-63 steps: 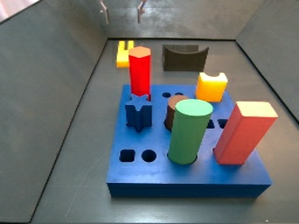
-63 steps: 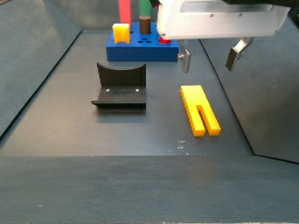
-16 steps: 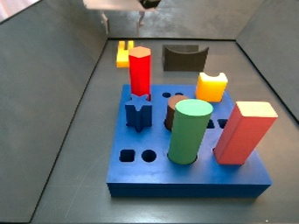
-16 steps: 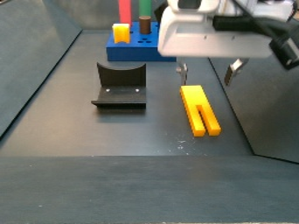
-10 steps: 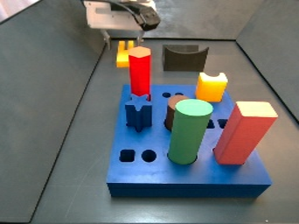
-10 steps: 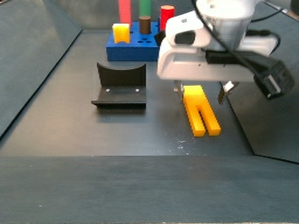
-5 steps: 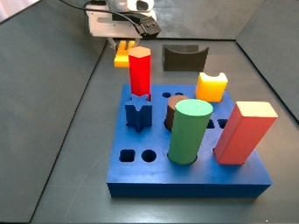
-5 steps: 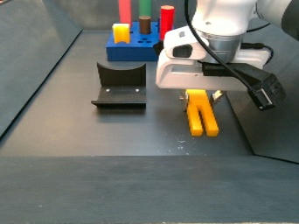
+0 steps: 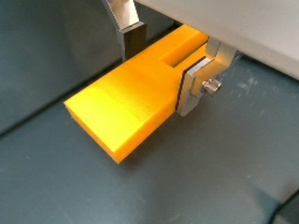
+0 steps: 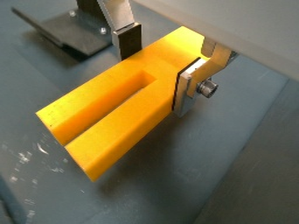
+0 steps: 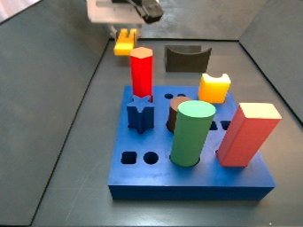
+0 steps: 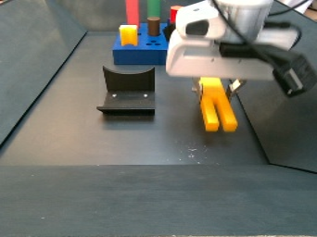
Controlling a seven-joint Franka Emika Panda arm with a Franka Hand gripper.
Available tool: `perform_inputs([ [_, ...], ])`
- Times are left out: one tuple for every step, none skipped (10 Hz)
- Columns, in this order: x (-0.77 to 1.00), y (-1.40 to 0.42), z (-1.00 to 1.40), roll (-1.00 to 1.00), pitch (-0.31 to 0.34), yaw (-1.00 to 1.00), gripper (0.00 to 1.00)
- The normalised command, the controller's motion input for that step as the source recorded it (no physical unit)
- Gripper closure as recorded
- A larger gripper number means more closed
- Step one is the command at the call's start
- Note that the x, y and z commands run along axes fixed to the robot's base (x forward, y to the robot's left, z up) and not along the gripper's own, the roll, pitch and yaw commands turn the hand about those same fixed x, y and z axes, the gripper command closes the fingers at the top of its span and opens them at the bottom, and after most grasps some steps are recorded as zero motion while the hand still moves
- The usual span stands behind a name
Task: Pick up the double-square object. Move up. Rotate the double-square object. Place the double-square object on the fixture. Regrasp the double-square object. Move to above the board. Insert the double-square object.
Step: Place the double-square object on the fixture.
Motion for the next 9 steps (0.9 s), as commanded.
perform_inputs([
  [0.0,0.0,1.0,0.0,0.0,0.0,1.0],
  [0.01,0.0,1.0,0.0,-0.015,0.0,1.0],
  [0.0,0.0,1.0,-0.01,0.008,0.0,1.0],
  [0.0,0.0,1.0,-0.02,0.018,0.0,1.0],
  [-0.01,-0.01,1.0,-0.03,0.022,0.01,1.0],
  [-0.01,-0.01,1.0,-0.04,0.024,0.01,1.0],
  [-0.01,-0.01,1.0,-0.05,0.021,0.01,1.0],
  [-0.01,-0.01,1.0,-0.05,0.022,0.01,1.0],
  [-0.01,-0.02,0.94,-0.06,0.025,0.01,1.0],
])
